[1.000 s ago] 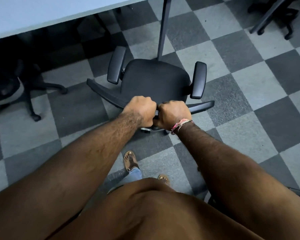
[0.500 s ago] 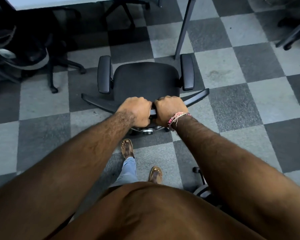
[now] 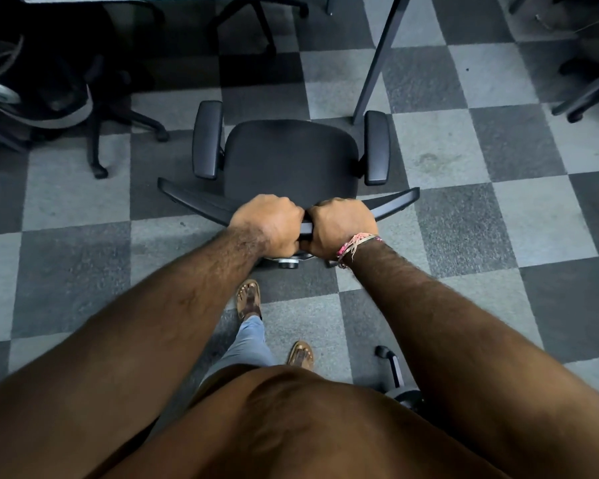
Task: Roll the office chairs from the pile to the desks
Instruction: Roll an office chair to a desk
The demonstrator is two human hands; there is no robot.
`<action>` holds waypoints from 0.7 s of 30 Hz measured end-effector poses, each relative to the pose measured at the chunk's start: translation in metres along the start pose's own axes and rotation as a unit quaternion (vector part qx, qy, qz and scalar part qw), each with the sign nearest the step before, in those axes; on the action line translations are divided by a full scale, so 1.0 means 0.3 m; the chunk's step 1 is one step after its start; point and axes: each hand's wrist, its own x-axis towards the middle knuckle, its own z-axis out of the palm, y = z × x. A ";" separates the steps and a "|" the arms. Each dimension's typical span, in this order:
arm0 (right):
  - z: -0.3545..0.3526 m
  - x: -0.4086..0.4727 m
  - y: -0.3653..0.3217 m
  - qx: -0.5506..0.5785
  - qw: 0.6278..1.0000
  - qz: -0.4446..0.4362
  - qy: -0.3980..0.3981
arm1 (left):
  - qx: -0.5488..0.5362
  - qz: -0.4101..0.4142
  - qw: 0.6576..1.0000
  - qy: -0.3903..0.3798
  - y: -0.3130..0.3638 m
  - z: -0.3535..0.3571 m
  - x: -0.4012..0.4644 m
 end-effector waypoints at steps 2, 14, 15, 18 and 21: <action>-0.011 0.070 0.033 -0.004 1.000 0.006 -0.006 | -0.007 -0.003 1.000 0.008 -0.040 -0.025 0.057; -0.110 0.536 0.128 0.003 0.994 0.084 -0.062 | -0.023 0.013 1.000 -0.005 -0.363 -0.190 0.400; -0.110 0.566 0.139 0.004 0.994 0.089 -0.058 | -0.022 0.015 1.000 -0.004 -0.385 -0.200 0.424; -0.101 0.680 0.195 0.003 0.994 0.098 -0.046 | -0.014 0.031 0.999 0.002 -0.460 -0.236 0.525; -0.101 0.784 0.266 0.000 0.995 0.090 -0.034 | -0.015 0.035 0.999 0.007 -0.518 -0.278 0.623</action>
